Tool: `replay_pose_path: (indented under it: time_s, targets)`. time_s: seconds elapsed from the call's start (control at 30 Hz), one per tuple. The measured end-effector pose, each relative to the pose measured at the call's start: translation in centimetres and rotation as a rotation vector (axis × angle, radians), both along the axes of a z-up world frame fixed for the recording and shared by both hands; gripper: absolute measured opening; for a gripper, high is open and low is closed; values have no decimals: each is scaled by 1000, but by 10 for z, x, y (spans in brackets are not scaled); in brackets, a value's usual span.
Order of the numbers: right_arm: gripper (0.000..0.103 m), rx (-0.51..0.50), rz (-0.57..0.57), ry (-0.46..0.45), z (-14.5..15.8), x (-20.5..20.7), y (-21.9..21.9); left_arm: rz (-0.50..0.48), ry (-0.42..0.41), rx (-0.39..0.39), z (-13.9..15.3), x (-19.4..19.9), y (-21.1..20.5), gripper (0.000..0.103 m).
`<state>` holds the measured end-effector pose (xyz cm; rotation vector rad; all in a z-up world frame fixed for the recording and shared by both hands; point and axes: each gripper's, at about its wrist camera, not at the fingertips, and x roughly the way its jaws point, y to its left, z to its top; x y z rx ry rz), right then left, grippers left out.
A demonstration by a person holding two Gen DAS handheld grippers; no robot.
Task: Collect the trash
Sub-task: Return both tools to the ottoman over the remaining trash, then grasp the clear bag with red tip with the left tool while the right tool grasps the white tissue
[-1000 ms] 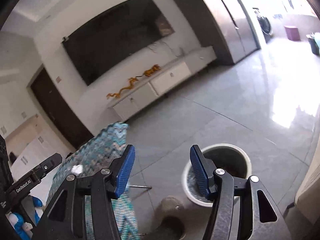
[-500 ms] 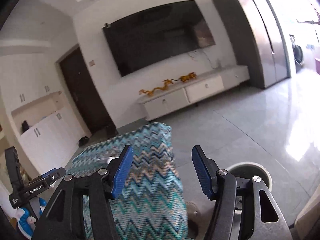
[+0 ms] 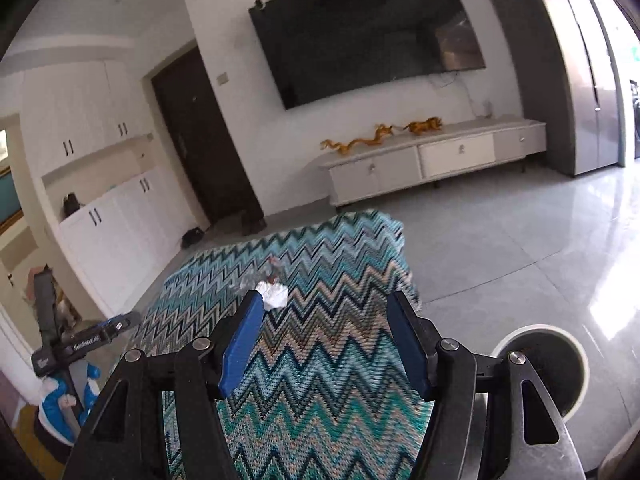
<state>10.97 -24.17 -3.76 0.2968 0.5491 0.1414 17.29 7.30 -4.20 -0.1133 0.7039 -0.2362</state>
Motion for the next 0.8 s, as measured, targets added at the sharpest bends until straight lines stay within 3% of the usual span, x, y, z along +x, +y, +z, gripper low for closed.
replay_pose_path:
  time_s: [0.13, 0.43, 0.53, 0.63, 0.7, 0.8]
  targets:
    - [64, 13, 67, 48, -23, 39, 14, -92, 69, -41, -14, 52, -18, 71]
    - [64, 5, 244, 131, -69, 126, 62, -167, 262, -166, -64, 170, -49, 69]
    - [64, -1, 297, 151, -80, 148, 78, -181, 330, -210, -82, 192, -54, 56]
    - [64, -12, 351, 175, -92, 177, 98, -180, 382, -240, -98, 207, -56, 35]
    - [64, -22, 374, 185, -98, 190, 108, -179, 399, -263, -106, 213, -53, 14]
    - [65, -36, 395, 208, -106, 208, 120, -170, 391, -274, -111, 214, -46, 8]
